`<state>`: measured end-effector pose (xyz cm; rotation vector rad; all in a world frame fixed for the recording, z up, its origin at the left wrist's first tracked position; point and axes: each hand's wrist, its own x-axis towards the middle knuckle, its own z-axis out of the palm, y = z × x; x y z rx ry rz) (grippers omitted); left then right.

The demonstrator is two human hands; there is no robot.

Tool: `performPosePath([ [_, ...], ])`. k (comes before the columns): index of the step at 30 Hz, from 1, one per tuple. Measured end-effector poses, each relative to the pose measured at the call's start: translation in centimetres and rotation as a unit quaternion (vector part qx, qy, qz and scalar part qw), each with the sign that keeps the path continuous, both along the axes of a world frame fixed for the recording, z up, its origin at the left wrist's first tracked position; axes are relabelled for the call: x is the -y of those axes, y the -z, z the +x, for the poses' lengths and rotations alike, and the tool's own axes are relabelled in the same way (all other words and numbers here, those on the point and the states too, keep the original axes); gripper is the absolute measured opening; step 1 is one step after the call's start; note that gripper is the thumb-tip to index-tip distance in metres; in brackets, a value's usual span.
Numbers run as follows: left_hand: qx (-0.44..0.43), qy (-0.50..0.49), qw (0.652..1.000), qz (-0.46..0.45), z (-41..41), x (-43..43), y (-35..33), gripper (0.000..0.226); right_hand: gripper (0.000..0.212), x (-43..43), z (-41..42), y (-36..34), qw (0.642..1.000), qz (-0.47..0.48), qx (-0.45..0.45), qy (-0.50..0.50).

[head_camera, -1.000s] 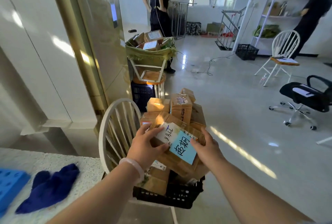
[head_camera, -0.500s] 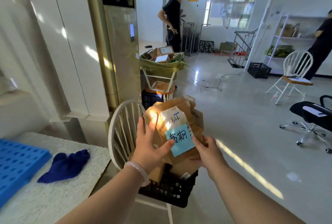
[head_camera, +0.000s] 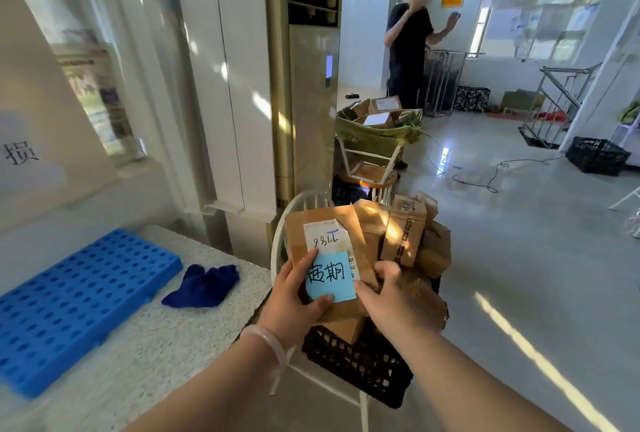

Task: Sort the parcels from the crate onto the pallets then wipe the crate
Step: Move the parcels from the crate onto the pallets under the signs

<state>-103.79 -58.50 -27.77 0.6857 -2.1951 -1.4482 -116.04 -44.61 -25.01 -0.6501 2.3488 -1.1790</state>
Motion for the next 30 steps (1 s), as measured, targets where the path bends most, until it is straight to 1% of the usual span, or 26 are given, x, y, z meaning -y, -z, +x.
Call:
performPosePath([
  [2, 0.007, -0.011, 1.0, -0.01, 1.6, 0.9, 0.0, 0.079, 0.058, 1.7, 0.9, 0.7, 0.998, -0.054, 0.008, -0.044],
  [4, 0.015, -0.031, 0.999, -0.018, 3.8, 2.1, -0.1, 0.082, 0.063, 3.5, 2.3, 1.0, 0.993, -0.075, -0.003, -0.096],
  [6, 0.024, -0.057, 0.997, -0.035, 6.3, 3.6, 0.0, 0.086, 0.064, 5.4, 4.3, 0.9, 0.986, -0.048, -0.034, -0.158],
  [9, 0.042, -0.099, 0.993, -0.04, 11.0, 6.0, 0.2, 0.091, 0.072, 8.7, 7.9, 0.9, 0.968, 0.006, -0.085, -0.238],
  [13, 0.041, -0.15, 0.987, -0.037, 18.1, 8.7, 0.7, 0.095, 0.072, 13.8, 13.6, 1.6, 0.947, 0.018, -0.087, -0.307],
  [17, 0.027, -0.213, 0.977, 0.001, 25.4, 10.8, 1.2, 0.102, 0.072, 18.3, 20.0, 2.3, 0.926, -0.007, -0.076, -0.37],
  [22, 0.026, -0.276, 0.961, 0.012, 34.1, 13.1, 1.6, 0.106, 0.073, 23.0, 27.8, 3.1, 0.901, -0.012, -0.065, -0.428],
  [30, 0.047, -0.389, 0.919, 0.03, 47.7, 15.0, 3.3, 0.105, 0.074, 29.2, 40.9, 4.1, 0.846, 0.003, -0.071, -0.529],
])
